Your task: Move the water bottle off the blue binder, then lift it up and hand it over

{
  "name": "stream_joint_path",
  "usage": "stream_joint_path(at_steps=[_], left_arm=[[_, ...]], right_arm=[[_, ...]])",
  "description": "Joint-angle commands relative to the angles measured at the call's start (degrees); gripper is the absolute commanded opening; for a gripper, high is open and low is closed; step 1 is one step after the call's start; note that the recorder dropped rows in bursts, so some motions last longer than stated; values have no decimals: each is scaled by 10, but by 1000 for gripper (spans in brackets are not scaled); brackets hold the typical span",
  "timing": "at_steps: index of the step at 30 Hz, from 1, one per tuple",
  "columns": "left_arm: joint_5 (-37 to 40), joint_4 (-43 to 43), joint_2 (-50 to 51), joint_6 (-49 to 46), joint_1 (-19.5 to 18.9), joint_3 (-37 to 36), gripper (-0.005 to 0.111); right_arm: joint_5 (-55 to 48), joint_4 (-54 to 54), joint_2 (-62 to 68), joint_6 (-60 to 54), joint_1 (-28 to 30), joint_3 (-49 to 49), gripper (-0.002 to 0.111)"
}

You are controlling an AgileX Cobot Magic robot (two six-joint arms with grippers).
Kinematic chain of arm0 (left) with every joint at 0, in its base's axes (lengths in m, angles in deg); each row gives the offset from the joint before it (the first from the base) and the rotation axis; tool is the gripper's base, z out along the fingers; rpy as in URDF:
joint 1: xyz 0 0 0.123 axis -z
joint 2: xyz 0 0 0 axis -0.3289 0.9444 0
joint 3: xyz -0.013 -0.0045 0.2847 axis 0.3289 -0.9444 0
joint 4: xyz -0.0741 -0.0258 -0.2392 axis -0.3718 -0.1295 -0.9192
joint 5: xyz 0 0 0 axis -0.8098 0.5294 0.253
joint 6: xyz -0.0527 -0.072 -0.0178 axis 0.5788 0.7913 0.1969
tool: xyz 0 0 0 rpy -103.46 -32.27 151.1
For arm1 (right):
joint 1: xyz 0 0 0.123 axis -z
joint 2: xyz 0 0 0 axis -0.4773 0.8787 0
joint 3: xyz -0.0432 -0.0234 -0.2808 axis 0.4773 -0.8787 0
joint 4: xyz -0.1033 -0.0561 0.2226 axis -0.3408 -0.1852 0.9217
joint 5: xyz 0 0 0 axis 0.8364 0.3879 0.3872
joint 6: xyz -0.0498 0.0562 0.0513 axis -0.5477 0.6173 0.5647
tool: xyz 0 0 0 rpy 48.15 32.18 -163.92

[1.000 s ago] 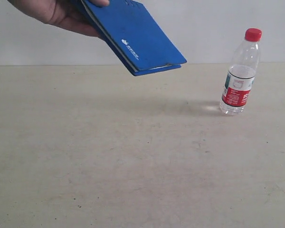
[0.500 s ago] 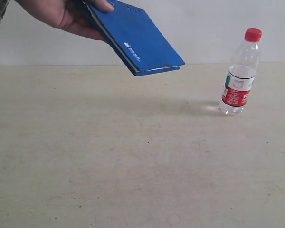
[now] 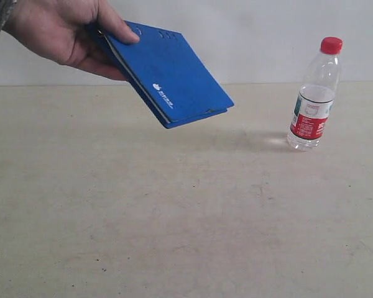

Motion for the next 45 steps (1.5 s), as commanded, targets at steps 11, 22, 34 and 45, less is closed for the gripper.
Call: stream_joint_path(at_steps=[11, 22, 34, 45], left_arm=[[0, -2, -3, 0, -1, -2, 4], [-29, -28, -69, -12, -1, -65, 4], [-57, -127, -81, -108, 19, -182, 4], [10, -246, -81, -264, 58, -182, 4]], right_arm=[[0, 8, -3, 1, 4, 1, 0], [0, 9, -3, 1, 4, 1, 0], [0, 11, -3, 1, 4, 1, 0], [0, 11, -3, 1, 4, 1, 0]])
